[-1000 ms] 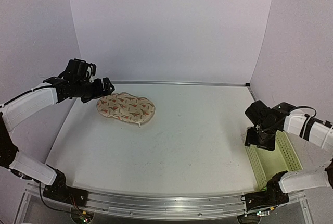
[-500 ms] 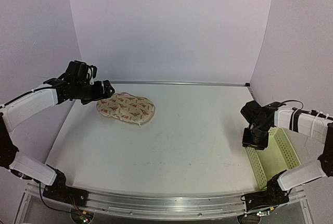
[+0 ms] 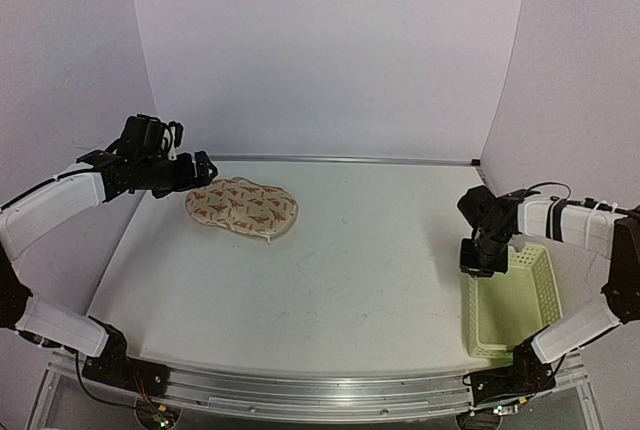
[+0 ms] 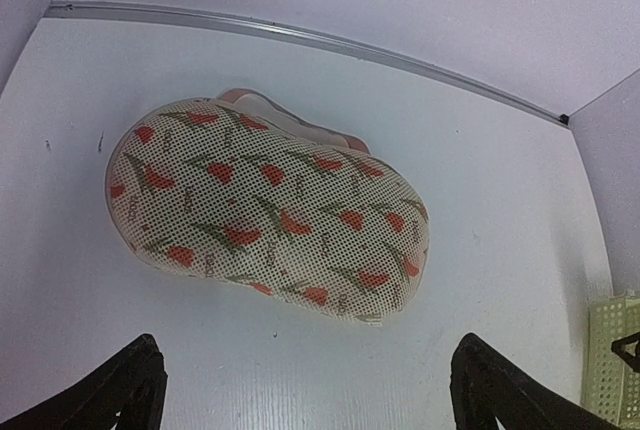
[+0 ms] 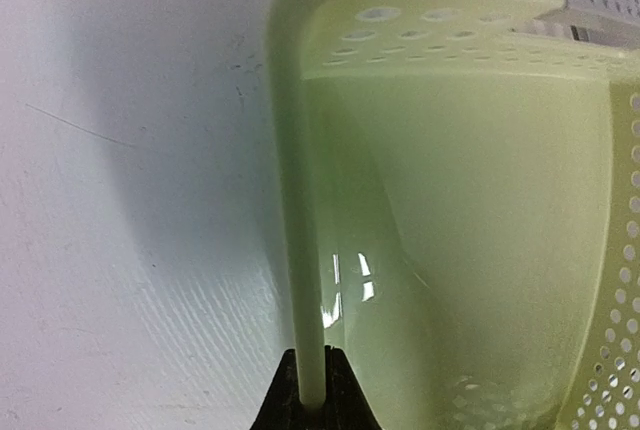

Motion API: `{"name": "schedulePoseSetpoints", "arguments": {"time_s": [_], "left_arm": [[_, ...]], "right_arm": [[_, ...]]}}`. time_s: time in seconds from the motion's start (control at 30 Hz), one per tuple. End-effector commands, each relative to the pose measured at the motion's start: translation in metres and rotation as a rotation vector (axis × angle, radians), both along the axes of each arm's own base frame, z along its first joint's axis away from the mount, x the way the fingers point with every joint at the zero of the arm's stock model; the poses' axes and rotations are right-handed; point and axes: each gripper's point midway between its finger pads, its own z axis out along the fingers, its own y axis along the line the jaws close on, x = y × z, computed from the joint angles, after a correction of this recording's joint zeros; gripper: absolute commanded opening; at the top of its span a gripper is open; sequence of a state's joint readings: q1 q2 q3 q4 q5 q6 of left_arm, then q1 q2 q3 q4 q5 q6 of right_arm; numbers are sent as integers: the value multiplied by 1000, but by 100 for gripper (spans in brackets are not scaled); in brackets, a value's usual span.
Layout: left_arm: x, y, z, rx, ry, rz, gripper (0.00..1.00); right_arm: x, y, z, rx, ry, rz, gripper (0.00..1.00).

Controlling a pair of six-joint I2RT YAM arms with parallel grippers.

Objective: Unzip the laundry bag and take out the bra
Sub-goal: Move the bin to the center of the board.

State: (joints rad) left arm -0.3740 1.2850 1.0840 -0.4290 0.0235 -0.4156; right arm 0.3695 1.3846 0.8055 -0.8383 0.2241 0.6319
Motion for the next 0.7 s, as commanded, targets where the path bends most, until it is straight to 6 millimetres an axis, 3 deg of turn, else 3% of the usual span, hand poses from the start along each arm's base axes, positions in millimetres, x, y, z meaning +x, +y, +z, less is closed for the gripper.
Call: {"name": "schedulePoseSetpoints", "arguments": {"time_s": [0.0,0.3,0.53,0.67], "left_arm": [[-5,6,10,14,-34,2,100],[-11,19,16,46,-50,47,100],[-19,26,23,50,-63,70,100],[-22,29,23,53,-62,78,100]], "right_arm": [[31,16,16,52,-64,20,0],[86,55,43,122,-125,148,0],[137,121,78,157,-209,294,0],[158,160,81,168,-204,368,0]]}}
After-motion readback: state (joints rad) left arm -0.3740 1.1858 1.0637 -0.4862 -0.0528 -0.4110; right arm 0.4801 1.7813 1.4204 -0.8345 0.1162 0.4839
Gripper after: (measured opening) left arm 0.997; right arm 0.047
